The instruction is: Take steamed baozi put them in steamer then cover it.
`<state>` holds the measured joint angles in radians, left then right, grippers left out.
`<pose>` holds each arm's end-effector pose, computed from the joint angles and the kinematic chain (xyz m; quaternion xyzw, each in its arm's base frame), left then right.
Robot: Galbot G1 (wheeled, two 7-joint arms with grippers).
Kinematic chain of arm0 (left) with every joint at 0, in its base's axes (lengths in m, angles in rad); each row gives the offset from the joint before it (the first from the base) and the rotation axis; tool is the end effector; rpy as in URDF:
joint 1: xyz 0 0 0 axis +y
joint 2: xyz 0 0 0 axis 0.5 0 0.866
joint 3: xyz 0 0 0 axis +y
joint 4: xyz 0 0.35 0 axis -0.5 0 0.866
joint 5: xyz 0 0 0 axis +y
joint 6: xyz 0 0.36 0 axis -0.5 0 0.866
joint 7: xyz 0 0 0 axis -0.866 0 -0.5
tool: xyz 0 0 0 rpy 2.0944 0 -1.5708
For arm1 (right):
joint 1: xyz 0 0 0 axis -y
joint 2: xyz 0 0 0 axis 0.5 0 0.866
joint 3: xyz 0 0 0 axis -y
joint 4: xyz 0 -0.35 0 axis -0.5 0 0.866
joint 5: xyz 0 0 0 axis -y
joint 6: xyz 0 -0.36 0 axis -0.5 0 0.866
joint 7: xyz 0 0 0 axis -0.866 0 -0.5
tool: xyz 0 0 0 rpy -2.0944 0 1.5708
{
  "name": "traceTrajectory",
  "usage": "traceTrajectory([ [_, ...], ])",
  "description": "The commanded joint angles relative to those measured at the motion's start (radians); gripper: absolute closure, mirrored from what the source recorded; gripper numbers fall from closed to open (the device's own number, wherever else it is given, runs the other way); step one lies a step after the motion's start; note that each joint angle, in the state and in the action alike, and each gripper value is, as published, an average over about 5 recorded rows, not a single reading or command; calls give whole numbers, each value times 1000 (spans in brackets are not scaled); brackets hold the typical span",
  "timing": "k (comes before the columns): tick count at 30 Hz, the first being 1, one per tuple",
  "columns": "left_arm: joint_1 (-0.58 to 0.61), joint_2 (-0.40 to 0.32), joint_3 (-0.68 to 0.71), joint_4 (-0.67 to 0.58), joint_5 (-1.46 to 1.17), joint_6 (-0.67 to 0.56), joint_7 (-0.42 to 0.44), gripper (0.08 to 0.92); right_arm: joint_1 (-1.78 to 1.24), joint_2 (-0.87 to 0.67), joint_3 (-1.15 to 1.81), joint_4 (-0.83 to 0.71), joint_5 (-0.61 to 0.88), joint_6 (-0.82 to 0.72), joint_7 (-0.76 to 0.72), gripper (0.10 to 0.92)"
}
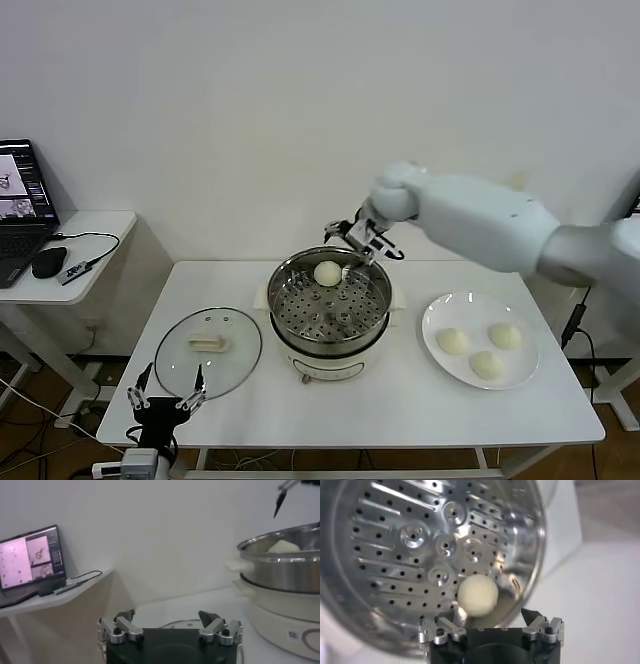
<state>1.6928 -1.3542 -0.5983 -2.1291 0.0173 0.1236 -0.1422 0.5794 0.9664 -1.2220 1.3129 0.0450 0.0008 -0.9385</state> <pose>0.1525 0.0565 -0.3035 0.0467 -0.9866 -0.1271 0.0914 0.5608 0.0310 -0.0293 0.5372 -0.4397 0.7081 0.1289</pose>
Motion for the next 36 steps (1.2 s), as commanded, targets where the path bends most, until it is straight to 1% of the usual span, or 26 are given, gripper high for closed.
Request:
traceTrajectory([
  [1,0,8,1,-8,0,-1,14,177,57,-382,1,323,156,-321,-71,203],
  [4,-8,21,-3,-8,-7,-6,19,177,29,-485,7,355,129,-333,-69,203],
  [7,-17,37,-12,-3,-26,-11,21,177,-26,-552,17,365,88,-325,-63,203],
  [10,-24,53,-20,3,-40,-13,23,177,-139,-589,73,355,36,-311,-57,203],
  [14,-29,62,-21,16,-45,-15,24,177,-347,-600,236,313,-58,-284,-52,203],
  [18,-32,64,-18,29,-43,-17,26,177,-559,-570,400,242,-128,-262,-56,203],
  [21,-33,65,-21,39,-43,-18,27,177,-656,-529,475,178,-164,-248,-57,203],
  [29,-27,62,-31,53,-41,-17,31,177,-734,-396,549,6,-226,-203,-63,203],
  [36,-20,61,-40,56,-40,-17,34,177,-737,-266,565,-125,-244,-167,-69,203],
])
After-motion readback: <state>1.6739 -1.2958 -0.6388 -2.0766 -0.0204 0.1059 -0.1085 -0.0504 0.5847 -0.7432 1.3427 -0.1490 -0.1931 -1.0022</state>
